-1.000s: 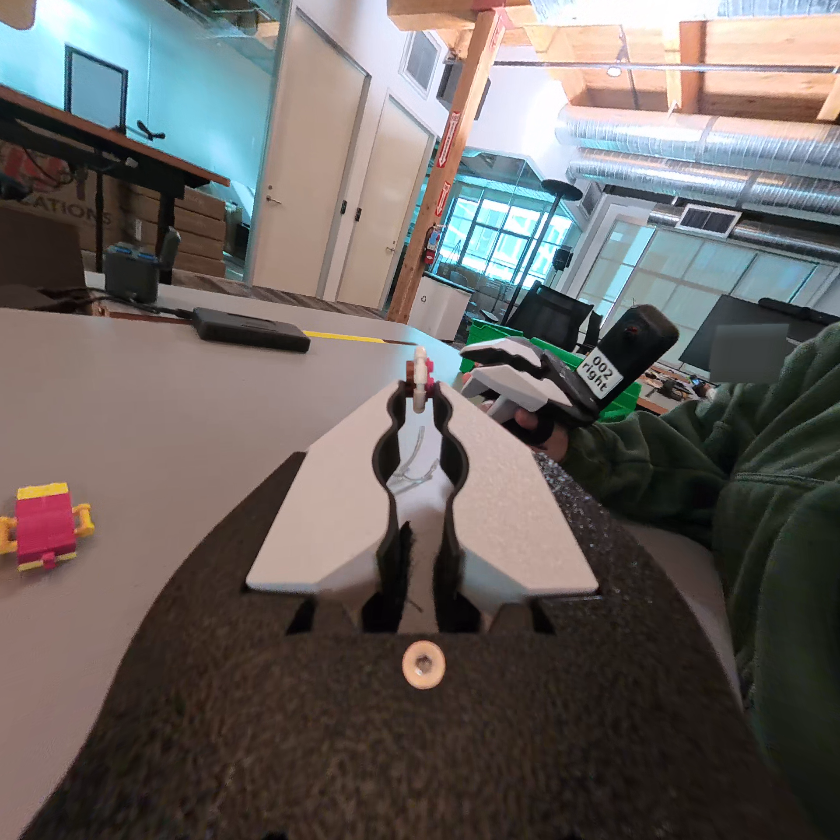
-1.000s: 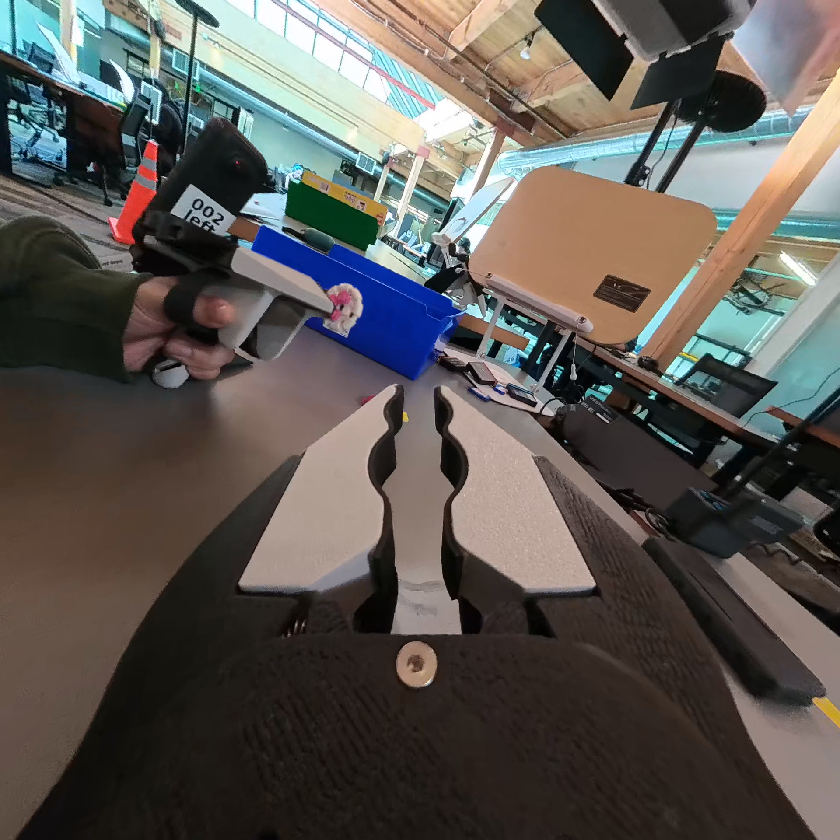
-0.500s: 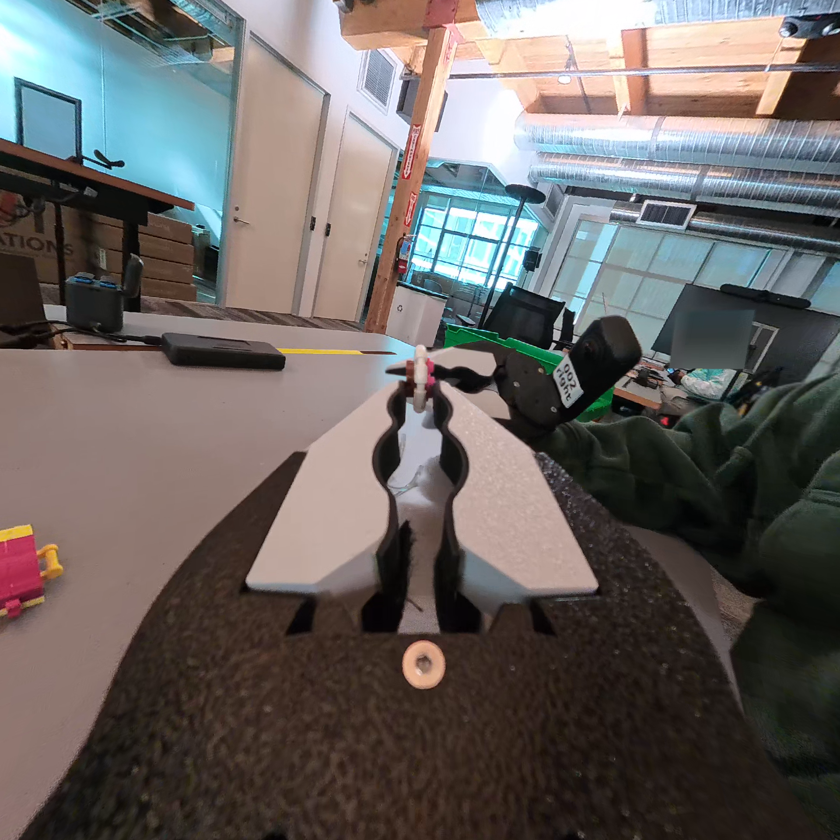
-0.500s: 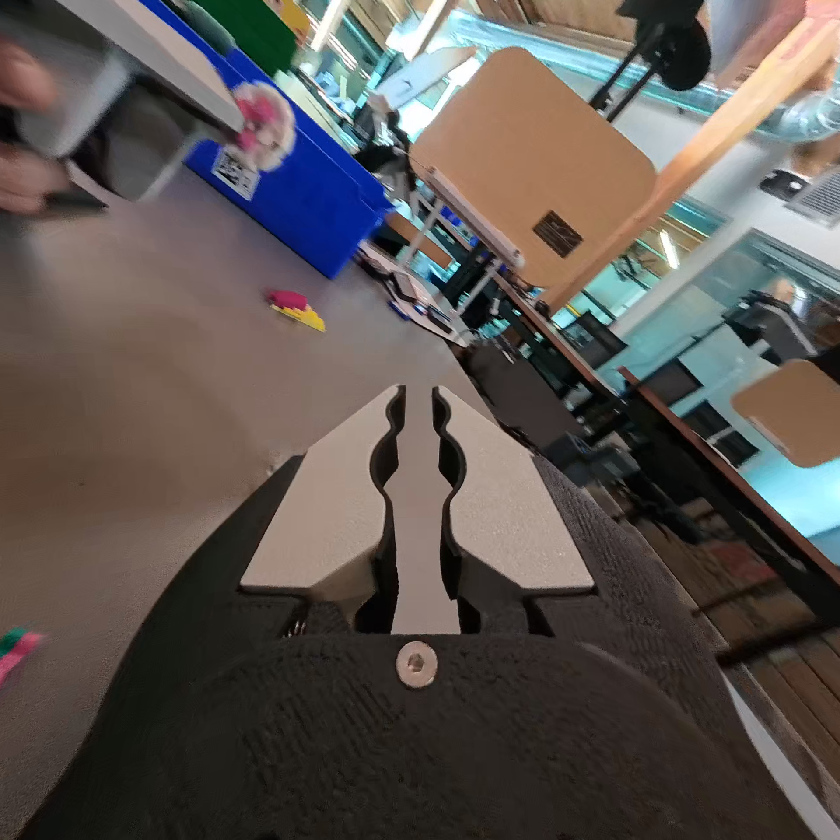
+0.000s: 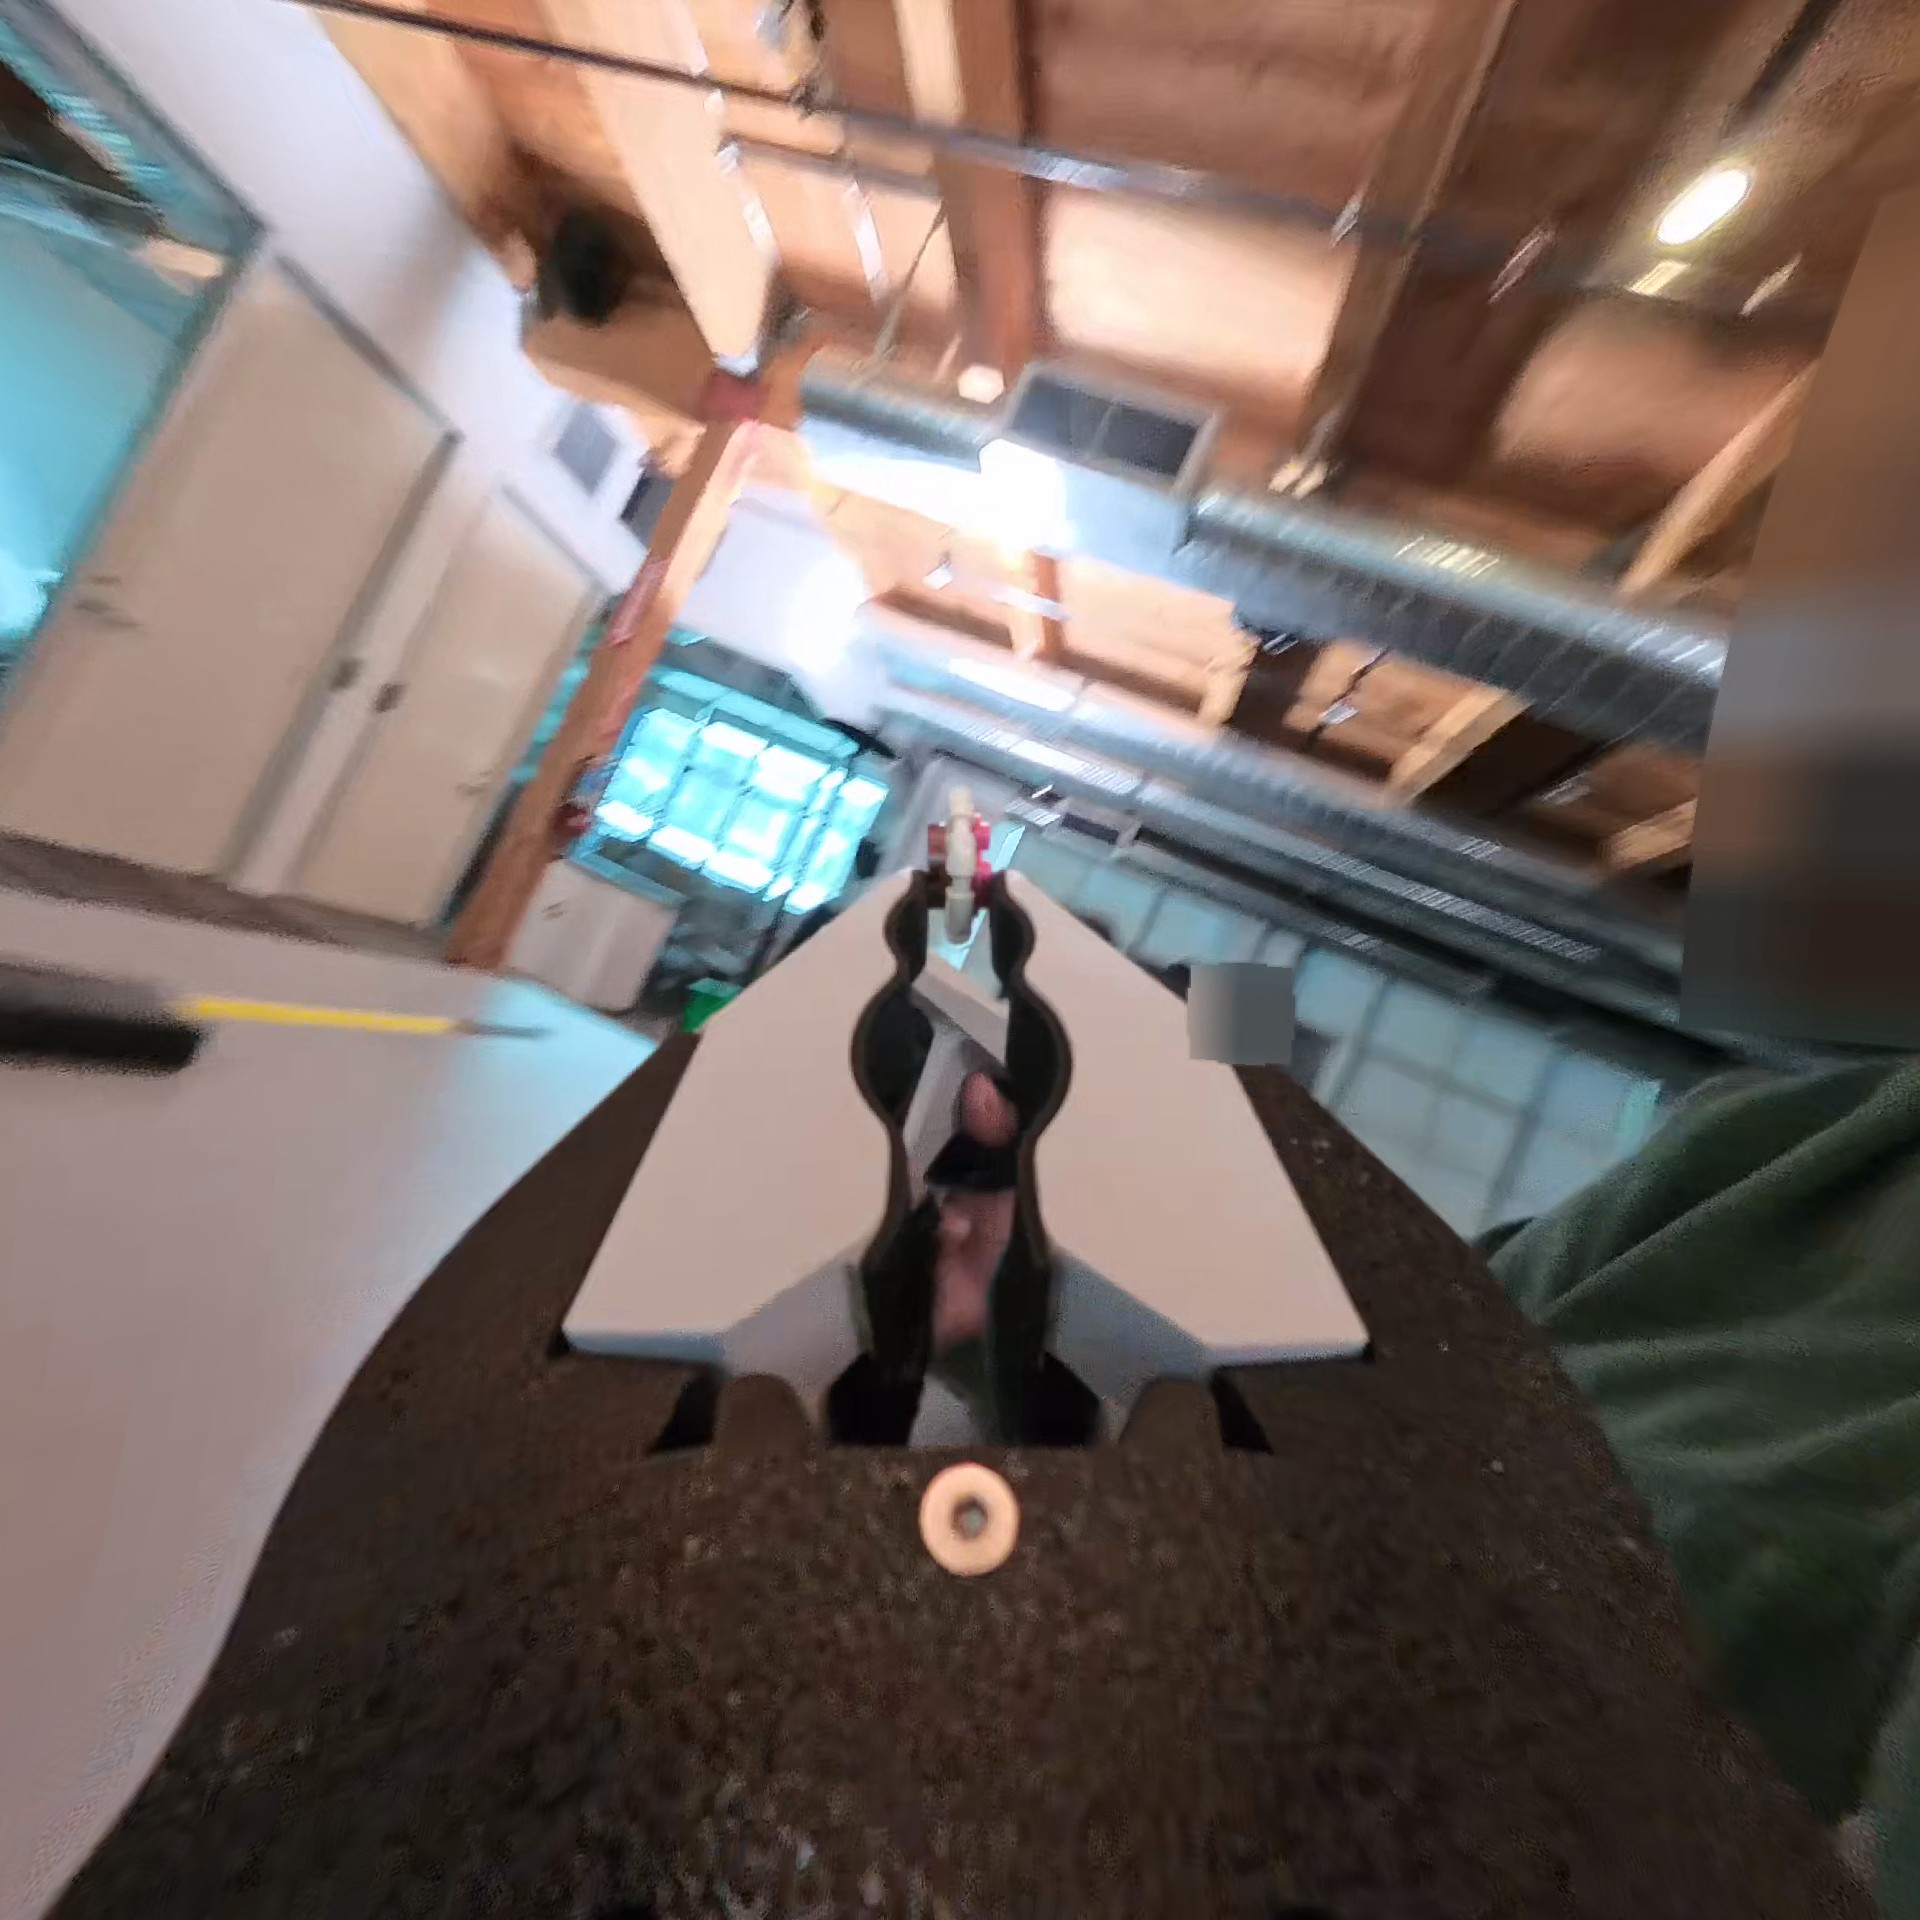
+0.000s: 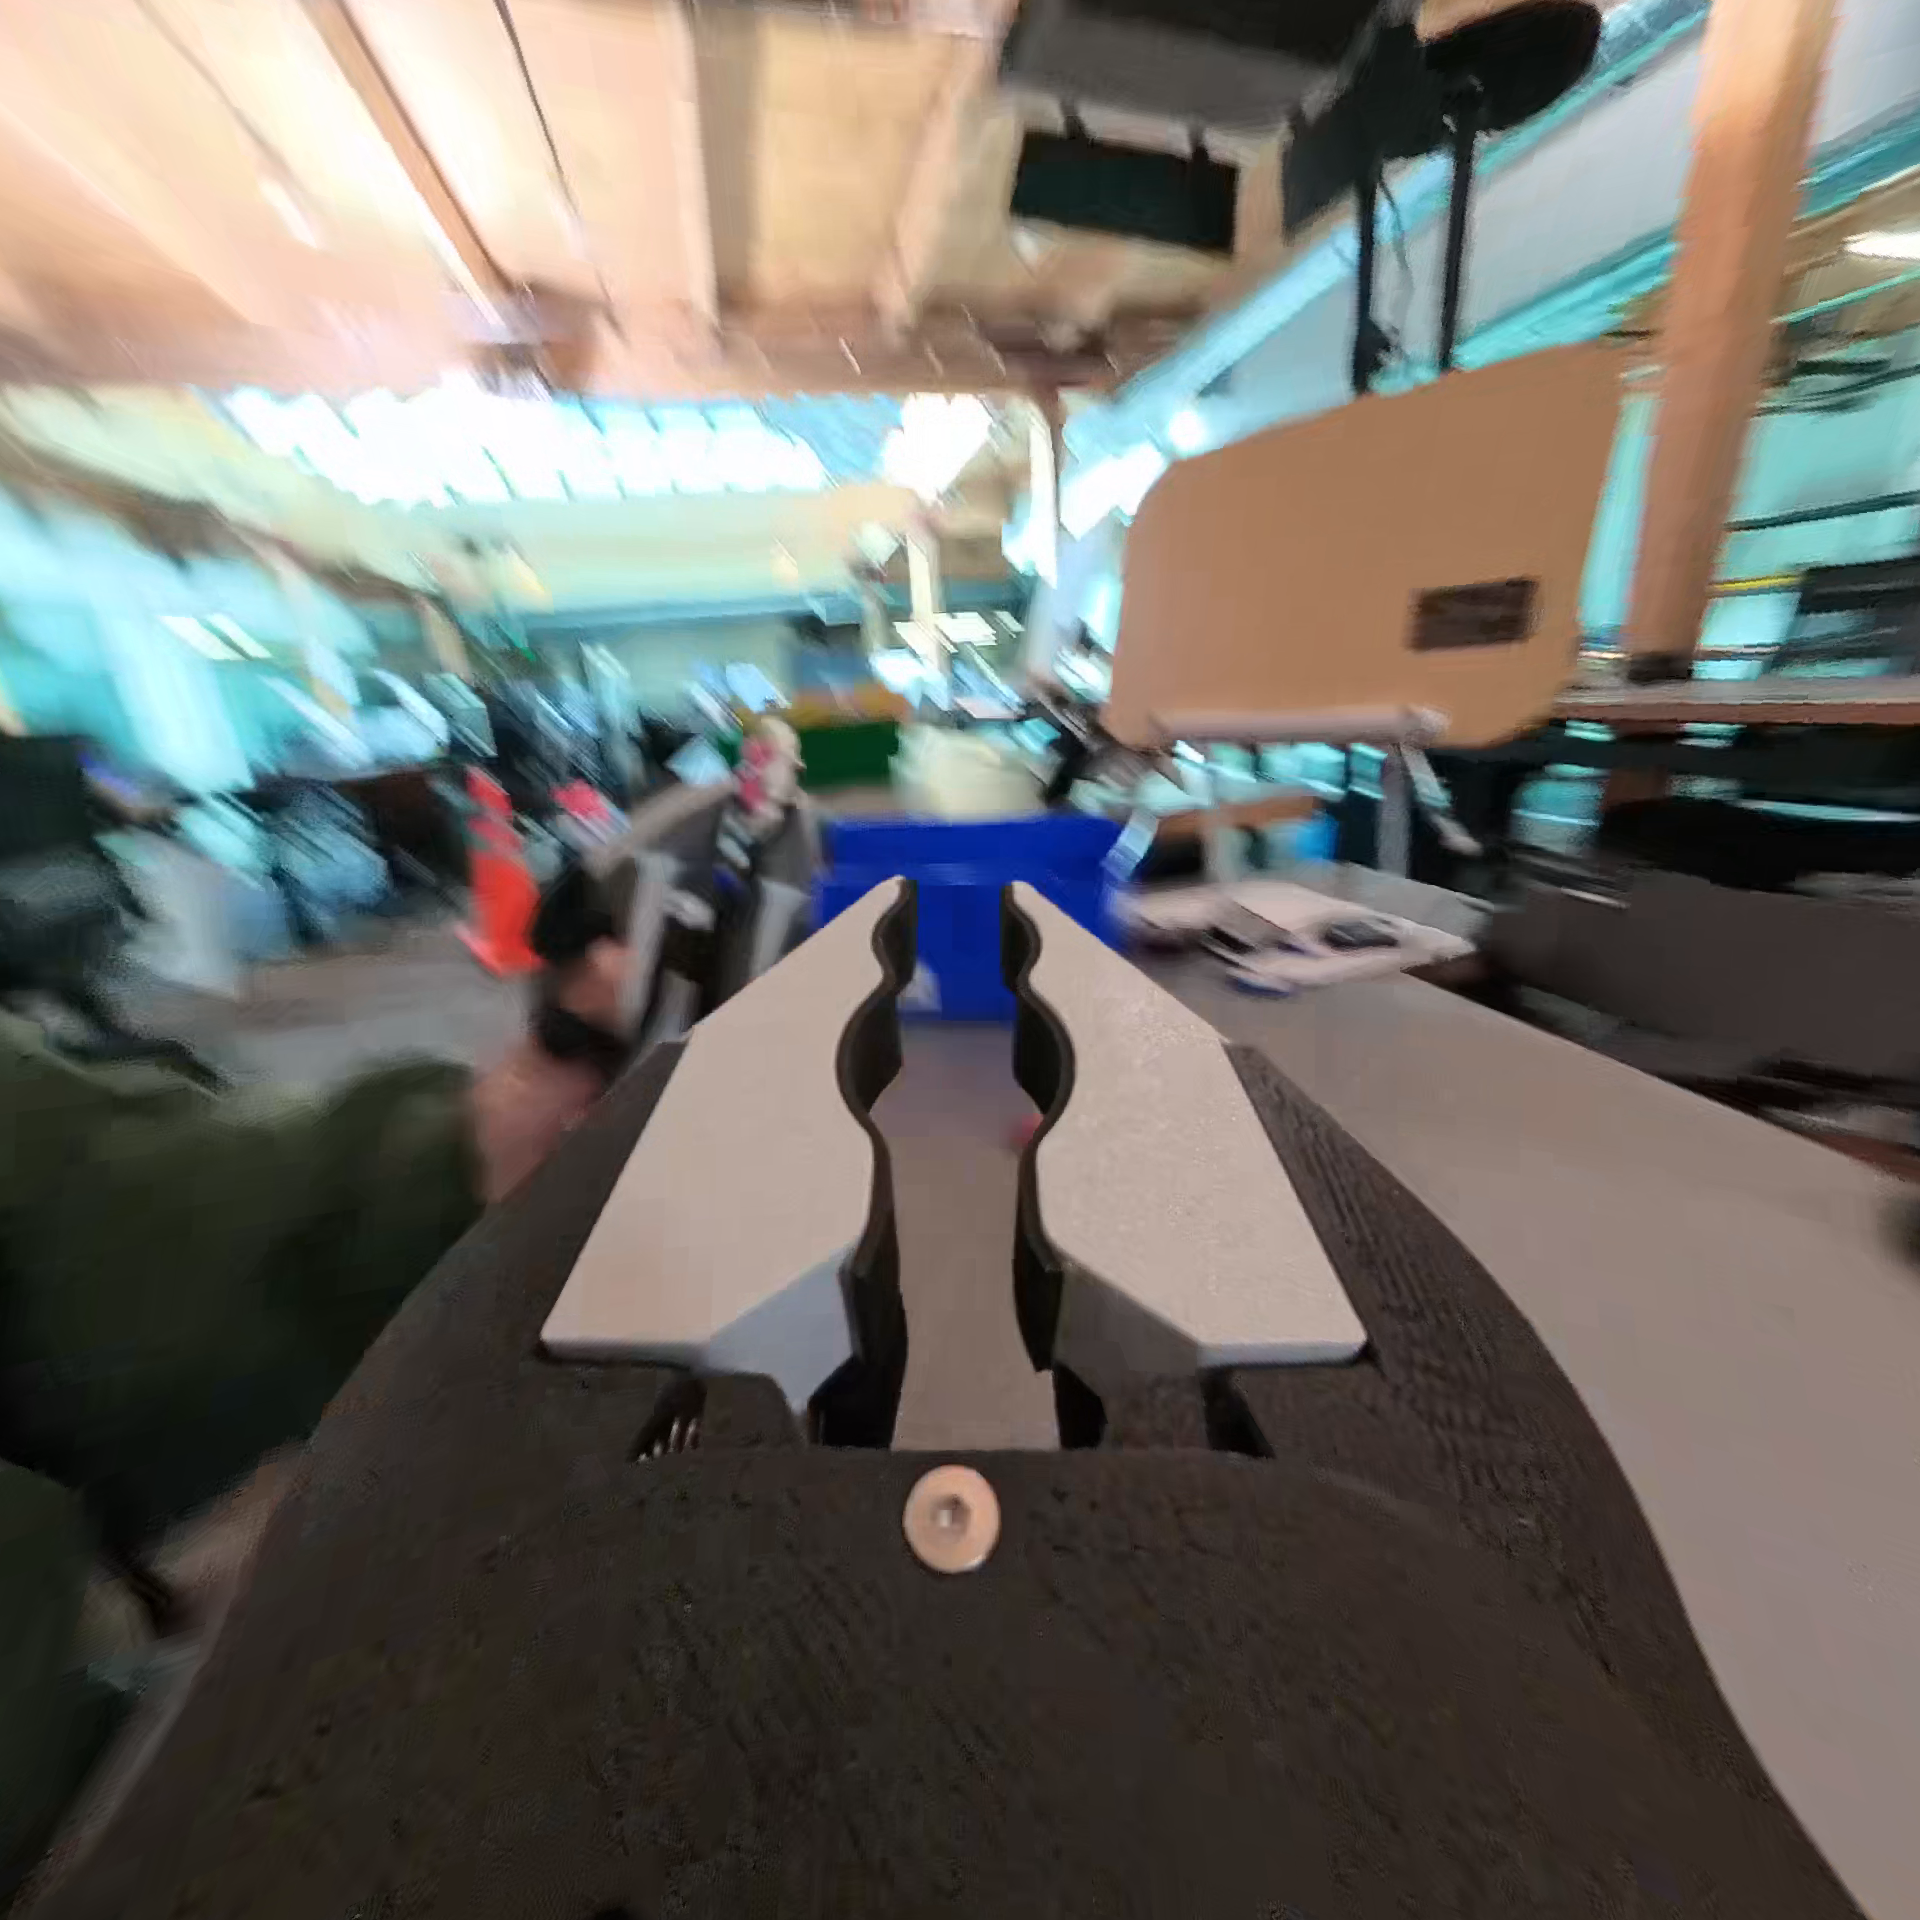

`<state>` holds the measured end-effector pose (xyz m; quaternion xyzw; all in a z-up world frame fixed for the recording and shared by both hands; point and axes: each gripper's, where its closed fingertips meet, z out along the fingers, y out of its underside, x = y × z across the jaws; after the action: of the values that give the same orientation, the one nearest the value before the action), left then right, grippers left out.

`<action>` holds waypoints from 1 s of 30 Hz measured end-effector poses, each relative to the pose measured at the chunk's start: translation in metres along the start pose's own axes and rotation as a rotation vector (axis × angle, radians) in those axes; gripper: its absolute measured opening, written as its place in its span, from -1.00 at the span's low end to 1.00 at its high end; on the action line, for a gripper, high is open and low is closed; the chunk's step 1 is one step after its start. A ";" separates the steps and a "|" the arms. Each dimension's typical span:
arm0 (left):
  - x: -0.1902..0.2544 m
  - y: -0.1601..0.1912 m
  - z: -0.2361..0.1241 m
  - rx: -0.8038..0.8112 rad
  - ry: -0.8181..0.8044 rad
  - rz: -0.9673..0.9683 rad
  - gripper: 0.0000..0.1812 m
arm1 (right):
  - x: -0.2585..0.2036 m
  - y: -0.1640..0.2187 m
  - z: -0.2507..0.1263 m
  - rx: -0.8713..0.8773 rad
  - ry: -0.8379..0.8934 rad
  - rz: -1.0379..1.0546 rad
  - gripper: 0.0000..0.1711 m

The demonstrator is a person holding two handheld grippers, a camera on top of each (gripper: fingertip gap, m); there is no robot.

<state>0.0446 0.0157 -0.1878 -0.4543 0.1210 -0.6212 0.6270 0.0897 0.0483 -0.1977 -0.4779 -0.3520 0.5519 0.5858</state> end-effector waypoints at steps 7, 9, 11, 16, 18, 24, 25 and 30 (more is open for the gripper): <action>0.046 -0.011 0.040 -0.030 0.147 -0.093 -0.90 | -0.058 -0.049 0.014 0.165 -0.220 0.227 -0.79; 0.054 -0.009 0.040 -0.051 0.163 -0.086 -0.91 | -0.070 -0.050 0.015 0.143 -0.277 0.252 -0.90; 0.058 -0.009 0.039 -0.053 0.186 -0.095 -0.91 | -0.069 -0.047 0.017 0.125 -0.262 0.254 -0.93; 0.054 -0.001 0.035 -0.090 0.178 -0.113 -0.91 | -0.066 -0.040 0.019 0.108 -0.267 0.297 -0.90; 0.052 0.001 0.033 -0.104 0.169 -0.104 -0.91 | -0.065 -0.038 0.020 0.104 -0.259 0.299 -0.89; 0.043 0.006 0.028 -0.122 0.139 -0.101 -0.90 | -0.059 -0.028 0.024 0.055 -0.218 0.291 -0.93; 0.039 0.007 0.027 -0.123 0.124 -0.095 -0.91 | -0.056 -0.024 0.025 0.034 -0.187 0.256 -0.94; 0.007 0.012 0.021 -0.201 -0.170 0.182 -0.88 | -0.032 -0.012 0.021 -0.012 0.074 -0.075 -0.94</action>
<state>0.0689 0.0157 -0.1817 -0.5529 0.1696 -0.5059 0.6400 0.0689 0.0214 -0.1764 -0.4881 -0.3508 0.5093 0.6158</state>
